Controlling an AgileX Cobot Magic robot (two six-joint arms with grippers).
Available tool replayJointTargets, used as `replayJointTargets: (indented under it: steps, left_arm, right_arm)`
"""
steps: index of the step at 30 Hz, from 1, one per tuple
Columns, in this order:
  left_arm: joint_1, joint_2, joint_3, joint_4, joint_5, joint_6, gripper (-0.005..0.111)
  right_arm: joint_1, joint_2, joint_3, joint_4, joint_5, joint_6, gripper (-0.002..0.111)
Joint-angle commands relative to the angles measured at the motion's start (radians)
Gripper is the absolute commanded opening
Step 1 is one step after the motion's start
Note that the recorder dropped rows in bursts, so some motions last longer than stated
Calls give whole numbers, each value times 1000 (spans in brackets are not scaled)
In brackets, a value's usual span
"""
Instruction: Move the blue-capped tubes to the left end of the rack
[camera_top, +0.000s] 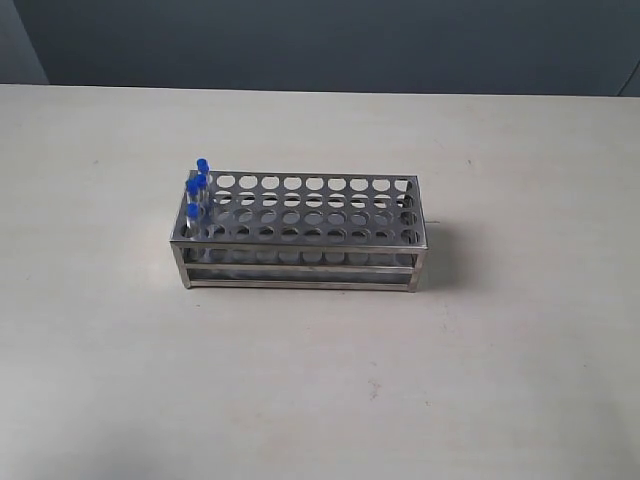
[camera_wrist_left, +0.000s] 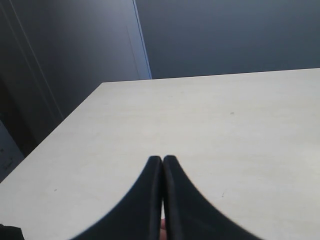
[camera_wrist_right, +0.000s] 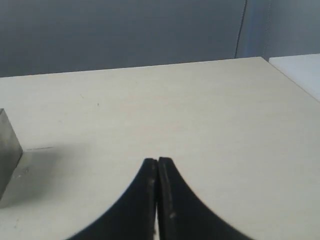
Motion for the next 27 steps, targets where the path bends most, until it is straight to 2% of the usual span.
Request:
replayJointTargets:
  steps: [1,27]
  left_arm:
    - [-3,-5,-3,2,-4,-1,1]
    - [-3,-5,-3,2,-4,-1,1]
  right_arm:
    - [-3,-6,2,79,-5,-132,0]
    - [-3,-6,2,79,-3,-134,0]
